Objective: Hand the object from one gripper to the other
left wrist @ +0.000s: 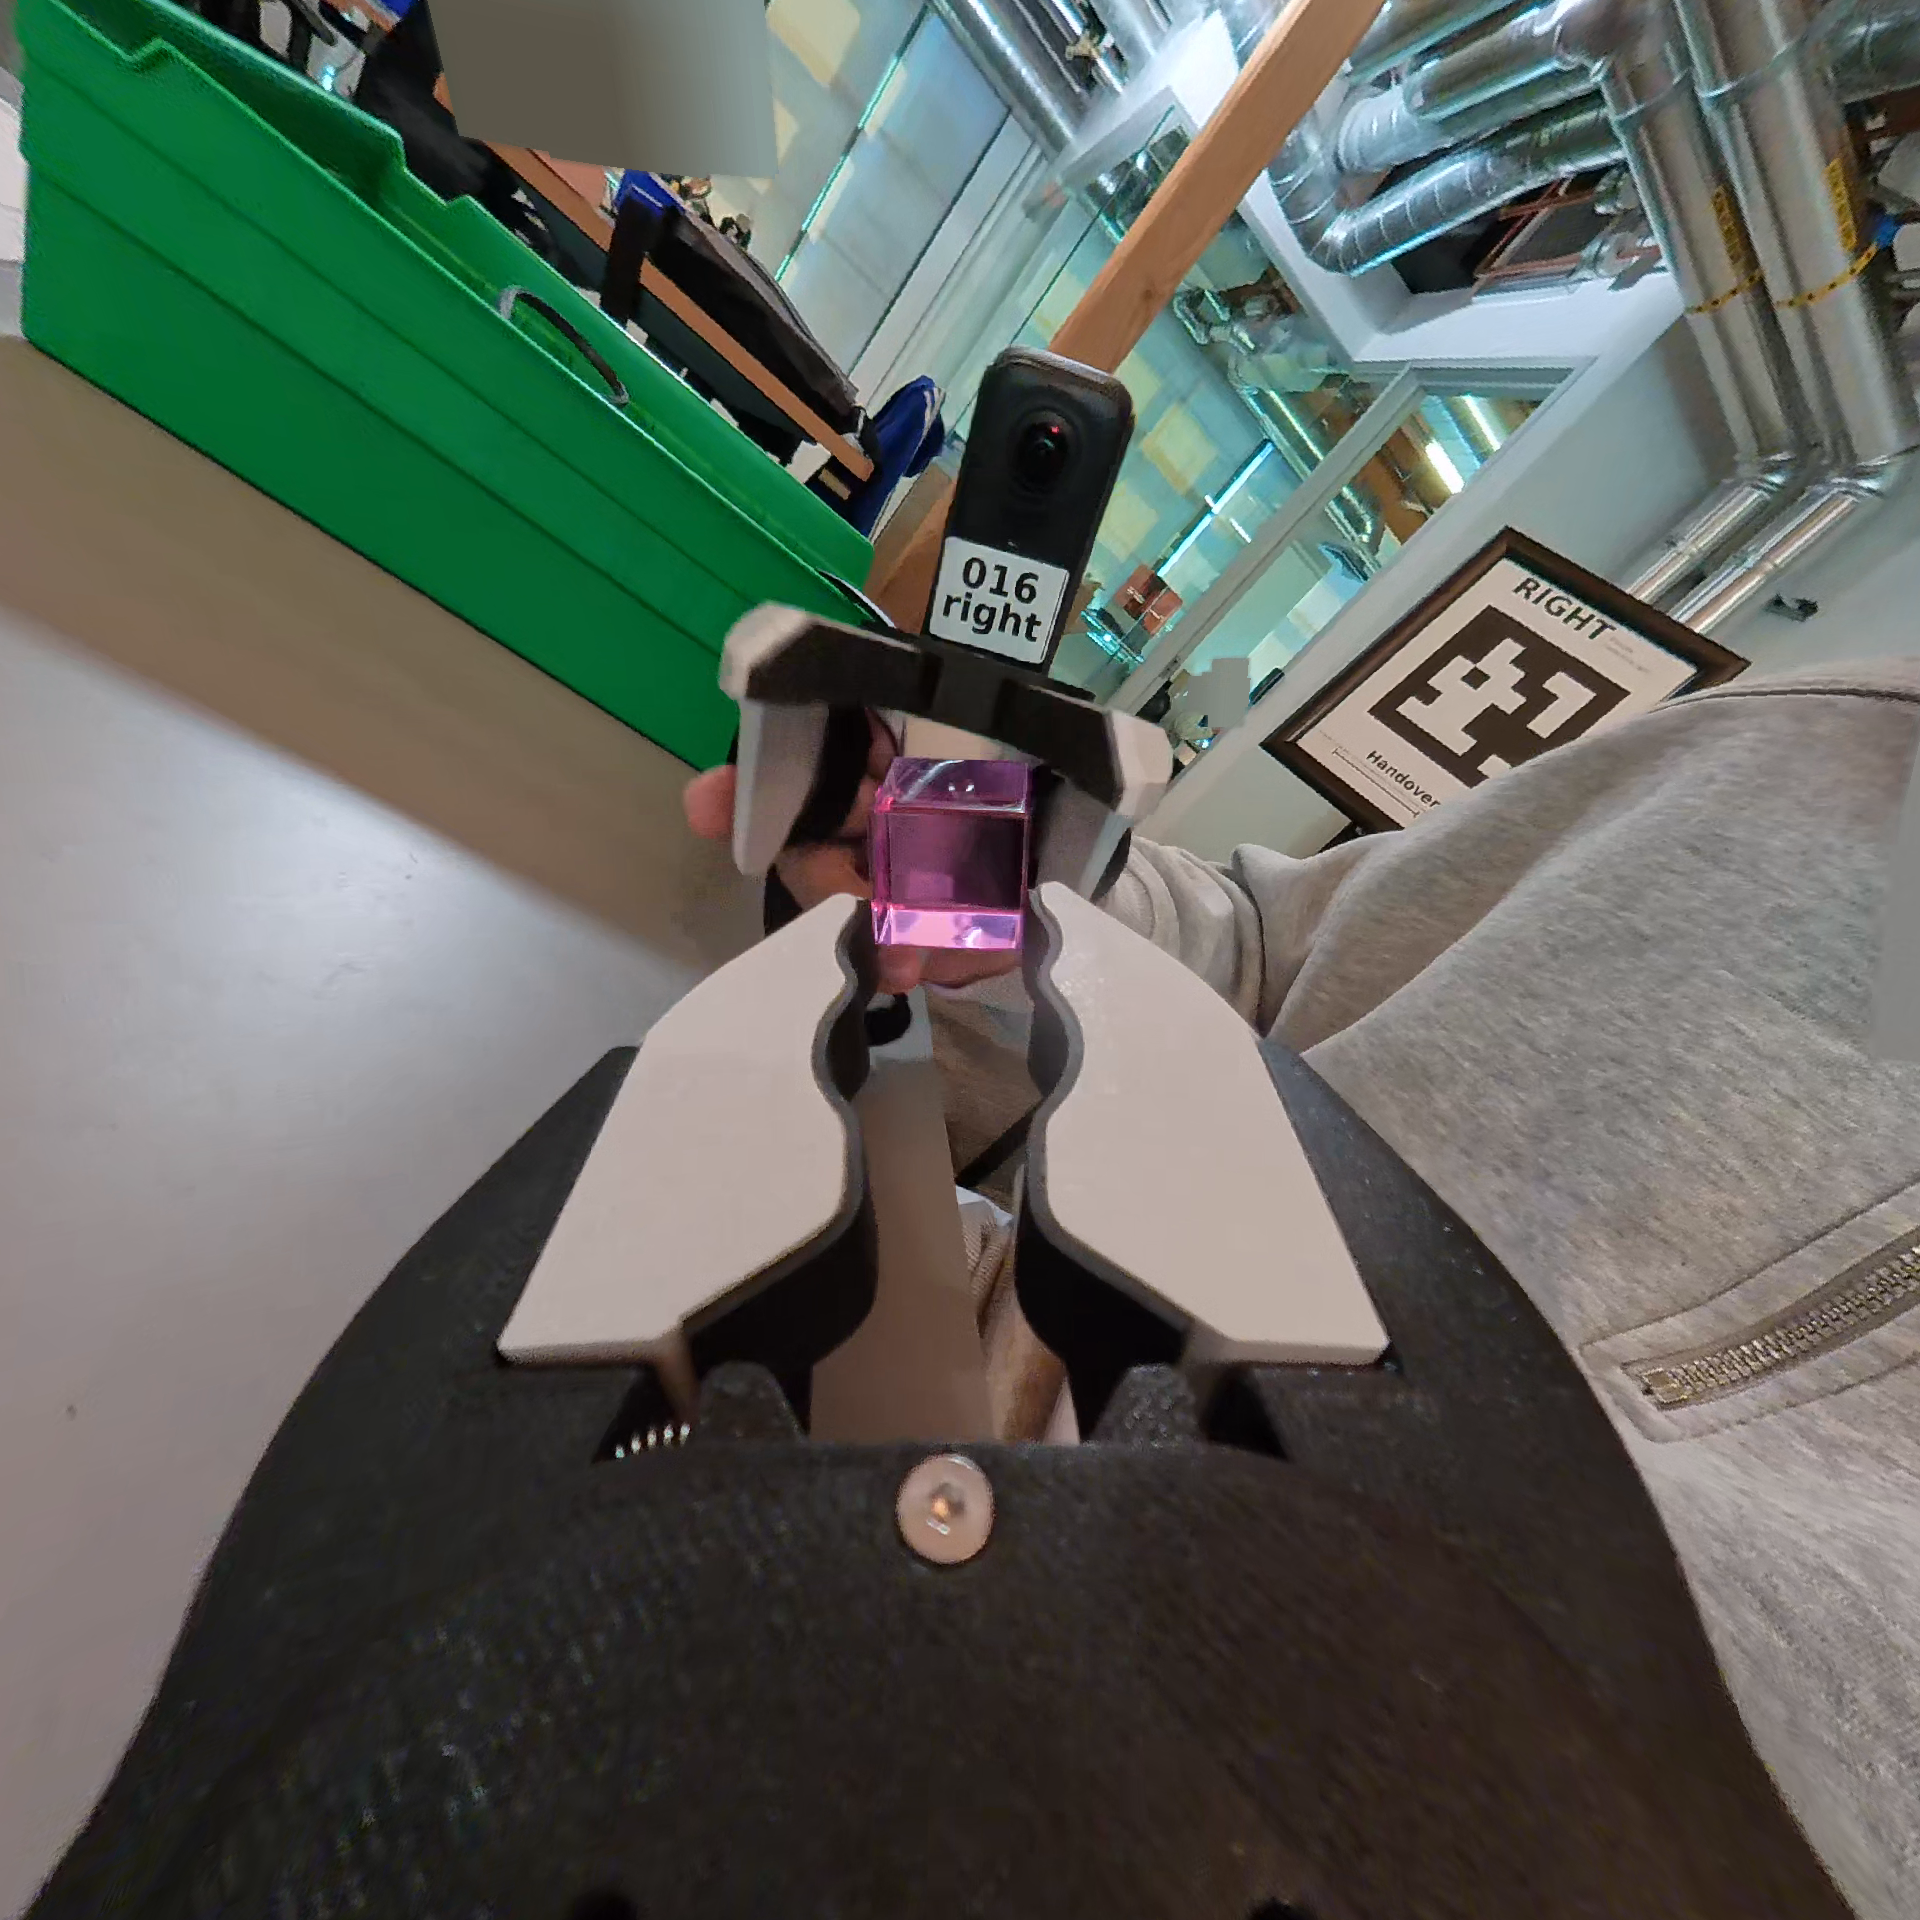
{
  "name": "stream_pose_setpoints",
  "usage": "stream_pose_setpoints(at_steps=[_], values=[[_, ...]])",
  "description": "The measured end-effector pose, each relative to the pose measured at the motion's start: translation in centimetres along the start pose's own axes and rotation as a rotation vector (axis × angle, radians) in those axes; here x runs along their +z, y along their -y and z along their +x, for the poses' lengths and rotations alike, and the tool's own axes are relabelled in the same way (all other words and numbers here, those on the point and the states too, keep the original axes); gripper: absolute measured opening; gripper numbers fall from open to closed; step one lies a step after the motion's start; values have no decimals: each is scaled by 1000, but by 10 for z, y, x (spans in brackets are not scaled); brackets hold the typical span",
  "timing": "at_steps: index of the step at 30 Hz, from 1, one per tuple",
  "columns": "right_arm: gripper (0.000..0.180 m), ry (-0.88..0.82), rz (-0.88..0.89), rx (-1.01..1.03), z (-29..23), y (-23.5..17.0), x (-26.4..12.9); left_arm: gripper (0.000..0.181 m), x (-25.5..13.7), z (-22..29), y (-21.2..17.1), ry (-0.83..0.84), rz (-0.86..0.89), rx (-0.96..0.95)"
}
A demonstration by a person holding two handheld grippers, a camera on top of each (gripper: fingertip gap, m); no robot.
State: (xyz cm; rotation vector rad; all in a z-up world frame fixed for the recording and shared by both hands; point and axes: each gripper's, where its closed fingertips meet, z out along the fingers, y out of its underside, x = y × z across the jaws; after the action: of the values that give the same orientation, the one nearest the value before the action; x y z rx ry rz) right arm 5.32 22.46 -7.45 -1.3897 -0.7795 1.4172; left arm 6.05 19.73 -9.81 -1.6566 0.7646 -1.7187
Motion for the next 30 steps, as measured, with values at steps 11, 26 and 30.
stream_pose_setpoints(at_steps=[11, 26, 30], values=[[52, -24, -265, -649, -7, -31, -4, 28, -3, -2, -16, -115, -100, -289], [27, -29, -269, -688, -11, -29, -4, 43, 0, -1, -10, -134, -43, -268], [27, -26, -240, -614, -11, -24, -5, 49, -6, -1, 3, -151, 48, -272]])
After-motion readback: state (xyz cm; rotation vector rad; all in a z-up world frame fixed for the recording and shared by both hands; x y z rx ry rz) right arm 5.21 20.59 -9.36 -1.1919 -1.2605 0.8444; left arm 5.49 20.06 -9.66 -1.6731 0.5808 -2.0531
